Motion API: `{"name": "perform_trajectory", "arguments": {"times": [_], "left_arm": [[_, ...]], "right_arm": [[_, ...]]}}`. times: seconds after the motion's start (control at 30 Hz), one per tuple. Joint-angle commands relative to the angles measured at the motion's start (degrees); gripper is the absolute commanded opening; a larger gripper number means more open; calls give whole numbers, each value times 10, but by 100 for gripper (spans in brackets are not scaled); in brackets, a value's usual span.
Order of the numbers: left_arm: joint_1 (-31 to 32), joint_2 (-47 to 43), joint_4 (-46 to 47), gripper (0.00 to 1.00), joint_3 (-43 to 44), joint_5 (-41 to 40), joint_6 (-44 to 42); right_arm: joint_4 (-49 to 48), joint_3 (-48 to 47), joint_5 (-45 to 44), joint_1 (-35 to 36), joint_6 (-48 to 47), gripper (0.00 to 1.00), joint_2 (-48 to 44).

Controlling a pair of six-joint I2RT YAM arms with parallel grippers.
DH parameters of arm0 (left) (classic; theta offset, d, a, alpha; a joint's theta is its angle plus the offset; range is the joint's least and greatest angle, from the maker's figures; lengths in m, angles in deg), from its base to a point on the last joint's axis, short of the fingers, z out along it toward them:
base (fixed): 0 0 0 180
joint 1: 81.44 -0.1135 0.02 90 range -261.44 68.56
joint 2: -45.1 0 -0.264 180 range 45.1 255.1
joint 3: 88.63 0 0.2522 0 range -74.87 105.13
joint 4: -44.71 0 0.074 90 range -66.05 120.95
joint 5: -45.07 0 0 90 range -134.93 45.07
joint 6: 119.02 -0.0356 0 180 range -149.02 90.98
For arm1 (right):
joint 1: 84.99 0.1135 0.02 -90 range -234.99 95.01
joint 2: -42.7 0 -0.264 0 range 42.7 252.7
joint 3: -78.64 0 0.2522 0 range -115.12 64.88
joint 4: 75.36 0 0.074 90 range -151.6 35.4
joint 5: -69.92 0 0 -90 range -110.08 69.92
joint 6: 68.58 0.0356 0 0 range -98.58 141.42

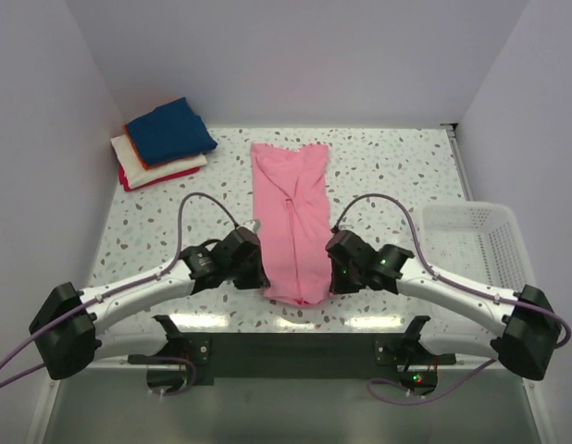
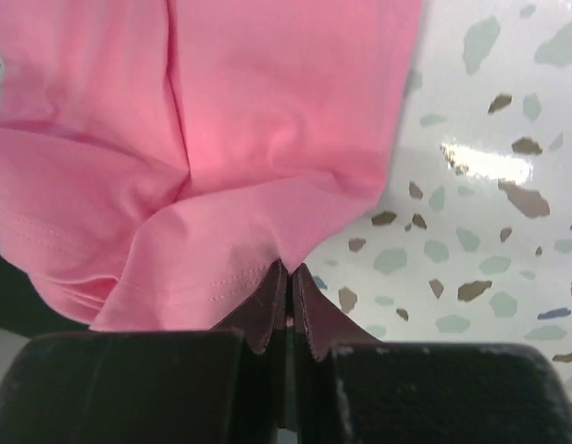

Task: Fold and stack the t-shirts
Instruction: Fold the tshirt

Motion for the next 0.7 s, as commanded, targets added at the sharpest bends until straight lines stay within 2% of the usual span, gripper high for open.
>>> {"name": "perform_trajectory", "arguments": {"times": [0.0,0.13,0.3,0.67], "left_arm": [[-39,13,58,0,16,-33,-25],[-80,54,92,0,33,-58,-33],[-120,99,152,0,62,-64,-30],[-183,230,164,0,175,-74,-32]], "right_arm": [[-43,-51,-74,-6,-16,0,44],[-82,-102,-89,-51,-23,0,135],[-104,-178,-94,-93,-32,0,206],[-119,-307,-61,-186,-55,0,336]]}}
